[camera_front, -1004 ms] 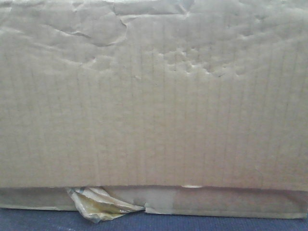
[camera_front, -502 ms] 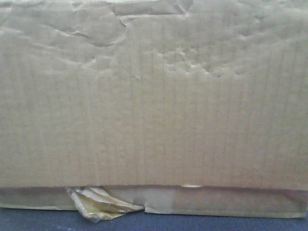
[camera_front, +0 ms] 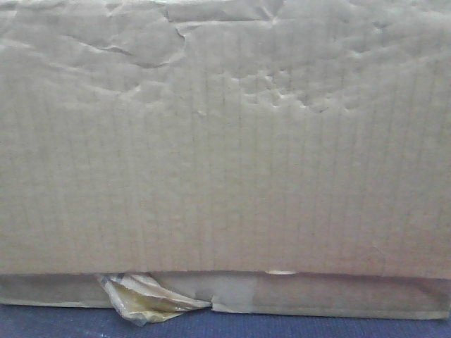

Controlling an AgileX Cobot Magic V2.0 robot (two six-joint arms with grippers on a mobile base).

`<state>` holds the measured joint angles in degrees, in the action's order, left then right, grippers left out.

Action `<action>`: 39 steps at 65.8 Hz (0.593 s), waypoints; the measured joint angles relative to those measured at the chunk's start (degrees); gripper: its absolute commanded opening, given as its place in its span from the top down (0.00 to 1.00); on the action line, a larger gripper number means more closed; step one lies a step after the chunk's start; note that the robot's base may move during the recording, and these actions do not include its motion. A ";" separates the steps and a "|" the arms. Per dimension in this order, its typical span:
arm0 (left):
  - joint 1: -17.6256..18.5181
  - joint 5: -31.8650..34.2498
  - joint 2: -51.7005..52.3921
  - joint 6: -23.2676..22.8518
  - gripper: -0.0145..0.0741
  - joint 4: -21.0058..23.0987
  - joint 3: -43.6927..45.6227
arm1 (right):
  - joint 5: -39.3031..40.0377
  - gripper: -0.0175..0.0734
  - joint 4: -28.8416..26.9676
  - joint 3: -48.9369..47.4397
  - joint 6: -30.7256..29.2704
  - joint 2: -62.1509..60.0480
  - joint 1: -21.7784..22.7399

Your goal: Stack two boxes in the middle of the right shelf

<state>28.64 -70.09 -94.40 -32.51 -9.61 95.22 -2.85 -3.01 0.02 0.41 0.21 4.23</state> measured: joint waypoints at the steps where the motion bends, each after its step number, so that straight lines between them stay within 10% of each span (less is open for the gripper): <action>1: 0.00 0.13 0.00 -0.11 0.96 0.03 -0.13 | 0.00 0.99 0.00 0.00 0.00 0.00 0.00; 17: 0.00 3.63 -0.42 -0.10 0.96 1.08 -1.92 | 0.00 0.99 0.00 0.00 0.00 0.00 0.00; 39: 0.00 4.58 -1.95 -0.31 0.55 2.62 -2.18 | 0.00 0.99 0.00 0.00 0.00 0.00 0.00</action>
<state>28.64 -65.51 -96.35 -32.82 -6.99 93.04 -2.85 -3.01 0.02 0.41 0.21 4.23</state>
